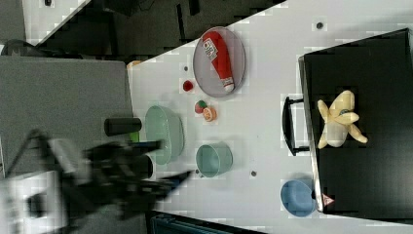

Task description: Pick banana from table and place on oven.

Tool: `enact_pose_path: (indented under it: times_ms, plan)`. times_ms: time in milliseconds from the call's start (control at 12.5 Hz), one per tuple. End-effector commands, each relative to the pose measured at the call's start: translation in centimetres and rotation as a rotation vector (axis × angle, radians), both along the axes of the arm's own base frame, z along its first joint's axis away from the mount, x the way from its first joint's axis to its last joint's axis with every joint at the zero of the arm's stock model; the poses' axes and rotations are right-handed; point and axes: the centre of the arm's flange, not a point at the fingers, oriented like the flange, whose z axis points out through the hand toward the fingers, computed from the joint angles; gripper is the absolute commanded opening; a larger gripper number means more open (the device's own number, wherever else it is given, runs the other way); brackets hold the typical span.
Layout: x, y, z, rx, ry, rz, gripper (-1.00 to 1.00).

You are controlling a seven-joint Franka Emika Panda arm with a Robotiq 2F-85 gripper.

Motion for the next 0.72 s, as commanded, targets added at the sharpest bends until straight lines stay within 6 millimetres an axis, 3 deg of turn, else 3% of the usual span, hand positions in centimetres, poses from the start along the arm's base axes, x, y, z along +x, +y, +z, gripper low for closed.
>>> enact_pose_path:
  times_ms: [80, 240, 400, 720]
  plan:
    - [2.3, 11.7, -4.3, 0.030, 0.104, -0.163, 1.00]
    - [1.2, 16.3, -4.3, 0.014, 0.095, -0.224, 1.00]
    - [0.4, 18.8, -4.4, 0.025, 0.096, -0.233, 1.00]
    - [-0.3, 18.0, -5.3, 0.058, 0.118, -0.253, 1.00]
